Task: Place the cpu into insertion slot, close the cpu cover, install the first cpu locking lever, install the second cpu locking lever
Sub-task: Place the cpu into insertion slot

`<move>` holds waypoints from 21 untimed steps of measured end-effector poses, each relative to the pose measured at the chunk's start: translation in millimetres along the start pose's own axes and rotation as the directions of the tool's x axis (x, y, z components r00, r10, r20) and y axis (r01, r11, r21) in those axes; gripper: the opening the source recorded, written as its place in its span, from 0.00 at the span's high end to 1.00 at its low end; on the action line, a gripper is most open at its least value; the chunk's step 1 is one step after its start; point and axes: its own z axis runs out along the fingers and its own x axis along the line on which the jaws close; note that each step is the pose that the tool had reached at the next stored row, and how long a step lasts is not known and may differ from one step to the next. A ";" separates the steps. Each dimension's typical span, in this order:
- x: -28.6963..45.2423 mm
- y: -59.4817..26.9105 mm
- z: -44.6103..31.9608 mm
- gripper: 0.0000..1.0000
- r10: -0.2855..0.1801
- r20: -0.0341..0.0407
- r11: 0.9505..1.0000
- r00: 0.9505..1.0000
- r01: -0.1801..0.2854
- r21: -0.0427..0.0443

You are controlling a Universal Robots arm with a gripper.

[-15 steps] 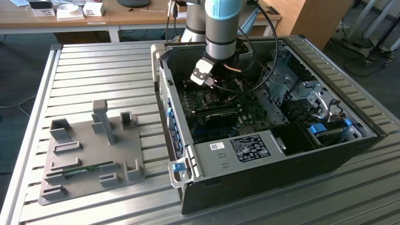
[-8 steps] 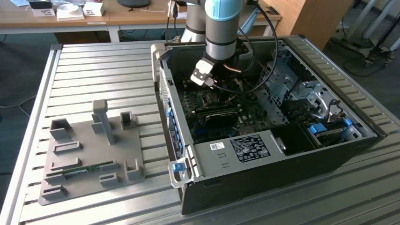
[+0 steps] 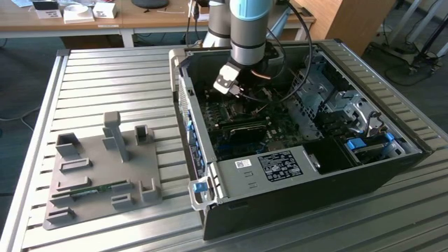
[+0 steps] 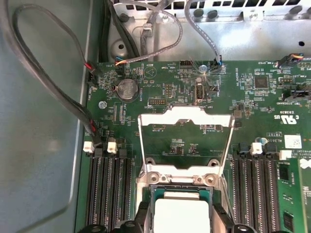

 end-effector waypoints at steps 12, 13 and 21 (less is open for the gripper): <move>0.4 2.1 -14.4 0.39 0.000 0.000 1.000 1.000 0.000 0.000; 0.3 2.1 -14.4 0.39 0.000 0.000 1.000 1.000 0.000 0.000; 0.4 2.9 -14.3 0.39 0.000 0.001 1.000 1.000 0.000 0.003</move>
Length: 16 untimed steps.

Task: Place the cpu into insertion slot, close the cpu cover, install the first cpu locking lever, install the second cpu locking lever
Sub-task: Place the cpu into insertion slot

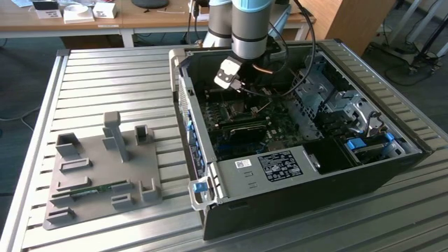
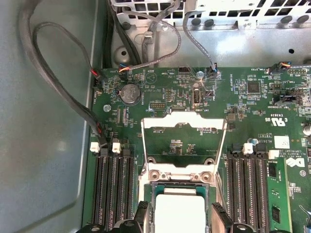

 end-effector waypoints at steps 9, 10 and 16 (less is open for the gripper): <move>0.0 3.7 0.4 0.39 0.002 0.005 0.999 1.000 -0.002 0.044; 0.0 3.7 0.4 0.39 0.002 0.005 0.999 1.000 -0.002 0.044; 0.1 4.5 0.3 0.39 0.003 0.006 0.998 1.000 -0.004 0.065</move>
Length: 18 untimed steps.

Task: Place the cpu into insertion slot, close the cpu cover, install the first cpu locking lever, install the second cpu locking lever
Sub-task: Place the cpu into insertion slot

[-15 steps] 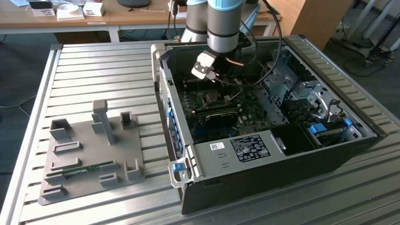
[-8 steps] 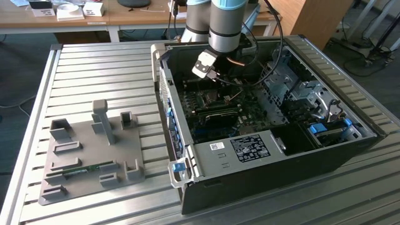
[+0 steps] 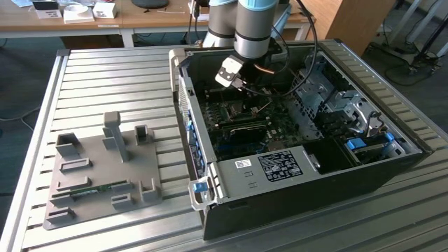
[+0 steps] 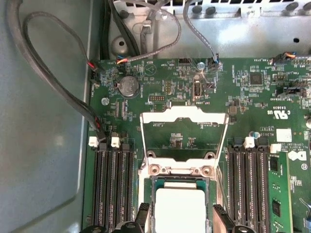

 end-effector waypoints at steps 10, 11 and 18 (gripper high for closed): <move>0.0 0.3 -2.8 0.39 0.000 0.000 1.000 1.000 0.000 0.007; 0.1 0.4 -3.0 0.39 0.000 0.000 1.000 1.000 0.000 0.007; 0.0 0.4 -3.2 0.39 0.000 0.000 1.000 1.000 0.000 0.007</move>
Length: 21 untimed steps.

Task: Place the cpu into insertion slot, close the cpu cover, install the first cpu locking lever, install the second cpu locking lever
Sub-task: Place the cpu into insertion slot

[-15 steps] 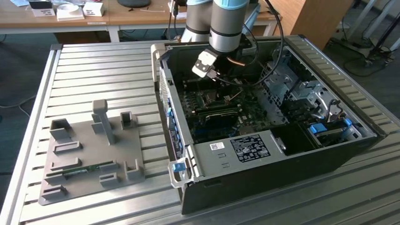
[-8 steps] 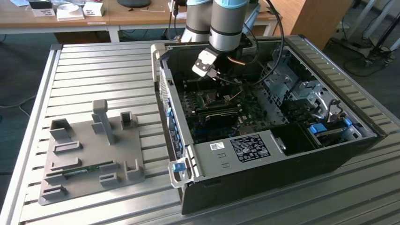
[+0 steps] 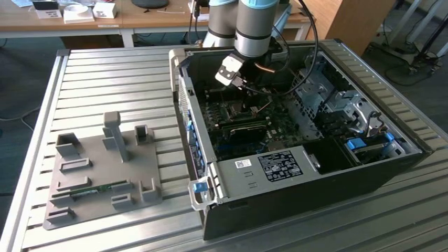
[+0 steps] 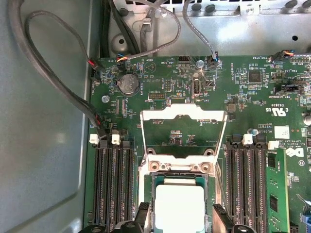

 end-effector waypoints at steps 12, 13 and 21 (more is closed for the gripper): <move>0.0 0.0 -0.3 0.71 0.000 0.000 1.000 1.000 0.000 0.000; 0.0 0.0 -0.3 0.71 0.000 0.000 1.000 1.000 0.000 0.000; 0.0 0.0 -0.6 0.89 0.000 0.000 1.000 1.000 0.000 0.000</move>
